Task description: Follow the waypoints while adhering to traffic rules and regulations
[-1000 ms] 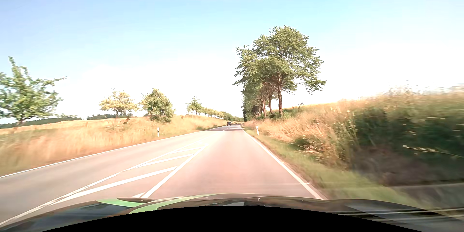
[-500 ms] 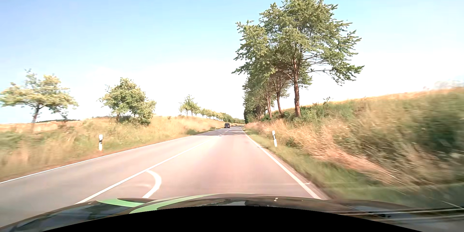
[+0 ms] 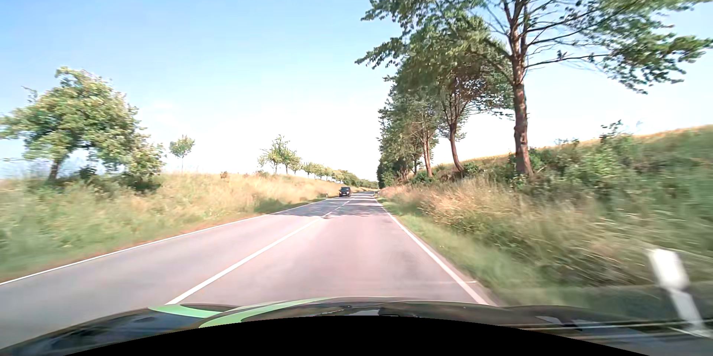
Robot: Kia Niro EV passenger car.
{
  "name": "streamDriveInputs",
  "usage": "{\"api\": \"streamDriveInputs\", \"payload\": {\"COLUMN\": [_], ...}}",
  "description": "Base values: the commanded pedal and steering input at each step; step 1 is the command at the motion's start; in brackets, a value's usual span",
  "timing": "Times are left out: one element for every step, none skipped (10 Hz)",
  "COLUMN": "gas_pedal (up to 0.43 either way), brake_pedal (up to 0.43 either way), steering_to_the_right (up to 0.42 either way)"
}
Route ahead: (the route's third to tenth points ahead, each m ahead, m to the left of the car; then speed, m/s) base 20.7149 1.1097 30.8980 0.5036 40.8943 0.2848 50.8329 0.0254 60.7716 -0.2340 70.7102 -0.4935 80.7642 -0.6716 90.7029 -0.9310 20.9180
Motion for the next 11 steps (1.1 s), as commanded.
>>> {"api": "streamDriveInputs", "payload": {"gas_pedal": [0.850, 0.843, 0.843, 0.843, 0.843, 0.843, 0.843, 0.823, 0.823, 0.811, 0.811], "brake_pedal": [0.000, 0.000, 0.000, 0.000, 0.000, 0.000, 0.000, 0.000, 0.000, 0.000, 0.000], "steering_to_the_right": [0.000, 0.000, 0.000, 0.000, 0.000, -0.001, -0.001, -0.002, -0.004, -0.006, -0.007]}}
